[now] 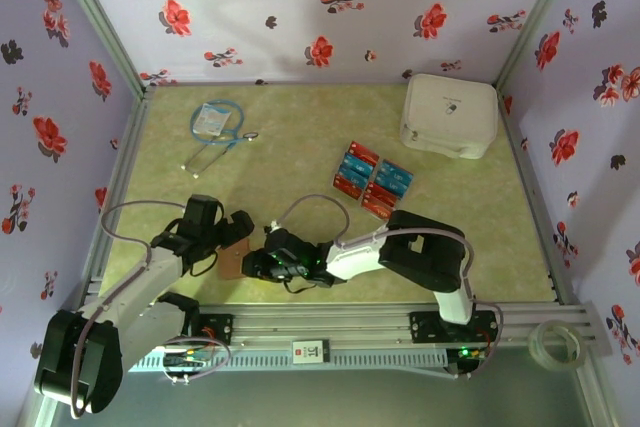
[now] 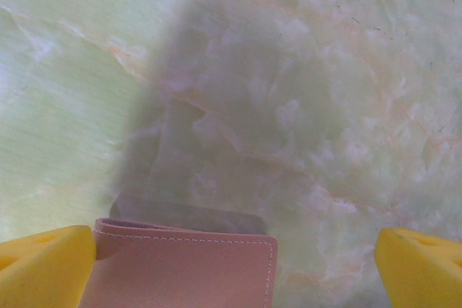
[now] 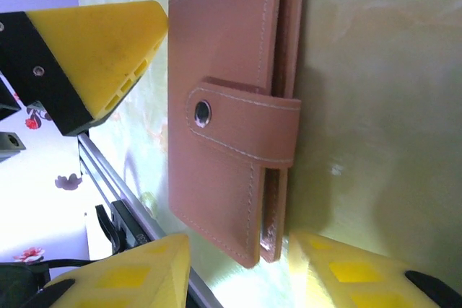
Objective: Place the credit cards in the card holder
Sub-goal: Pick up the card holder from the bottom-left of the table.
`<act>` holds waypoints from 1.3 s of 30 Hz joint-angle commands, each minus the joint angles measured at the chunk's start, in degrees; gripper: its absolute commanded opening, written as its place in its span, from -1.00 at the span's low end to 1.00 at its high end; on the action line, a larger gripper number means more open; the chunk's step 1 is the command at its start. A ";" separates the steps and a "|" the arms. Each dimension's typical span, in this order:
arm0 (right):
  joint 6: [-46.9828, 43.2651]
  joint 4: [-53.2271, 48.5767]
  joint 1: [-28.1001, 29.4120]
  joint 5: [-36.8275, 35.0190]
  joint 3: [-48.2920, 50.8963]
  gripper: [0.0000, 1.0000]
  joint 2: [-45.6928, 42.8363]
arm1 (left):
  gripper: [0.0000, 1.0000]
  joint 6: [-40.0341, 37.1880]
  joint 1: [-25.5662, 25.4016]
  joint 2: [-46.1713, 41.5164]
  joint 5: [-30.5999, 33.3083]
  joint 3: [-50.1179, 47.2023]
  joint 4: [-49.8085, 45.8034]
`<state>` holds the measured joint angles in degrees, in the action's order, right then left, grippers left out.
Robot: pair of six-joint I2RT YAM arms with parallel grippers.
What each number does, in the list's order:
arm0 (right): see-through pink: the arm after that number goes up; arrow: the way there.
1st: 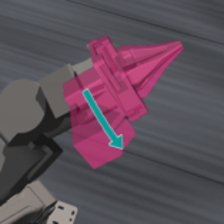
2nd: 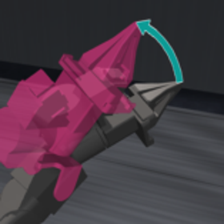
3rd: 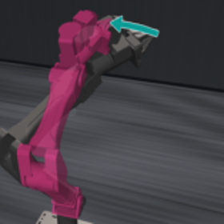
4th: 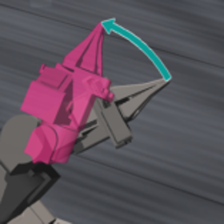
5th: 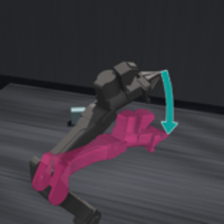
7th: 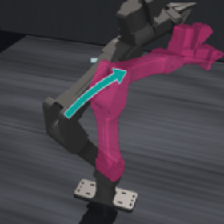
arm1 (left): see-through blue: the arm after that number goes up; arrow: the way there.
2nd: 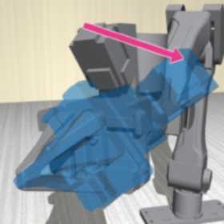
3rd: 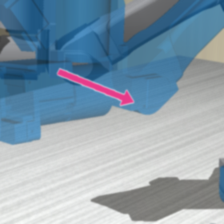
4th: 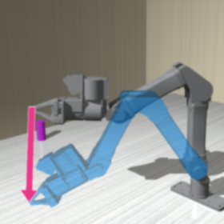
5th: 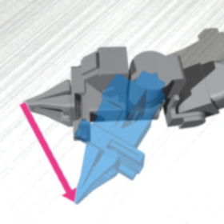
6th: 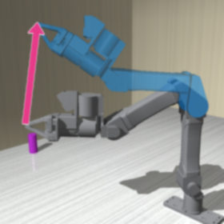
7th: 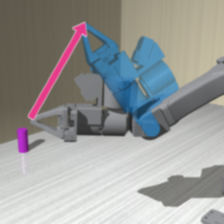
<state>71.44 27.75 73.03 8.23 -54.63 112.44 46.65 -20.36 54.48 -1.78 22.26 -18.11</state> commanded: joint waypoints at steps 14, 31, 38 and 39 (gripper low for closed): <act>2.76 4.57 -0.10 0.05 -4.87 -0.55 5.10 | 0.99 0.81 -0.58 -0.38 -0.39 -2.13 1.01; -3.54 2.29 -9.66 3.50 5.26 -1.00 -6.41 | 0.99 -6.63 0.70 9.17 -0.12 15.72 -3.71; -11.74 -8.33 -19.64 10.17 4.53 -1.00 -14.68 | 0.99 -9.46 1.35 18.80 -1.71 26.95 -4.45; -13.06 -10.09 -21.02 11.27 3.90 -1.00 -15.79 | 0.99 -9.71 1.61 20.01 -2.45 28.27 -4.11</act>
<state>64.36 24.12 54.72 15.33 -49.43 99.57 39.70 -19.53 72.16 -2.33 47.35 -20.78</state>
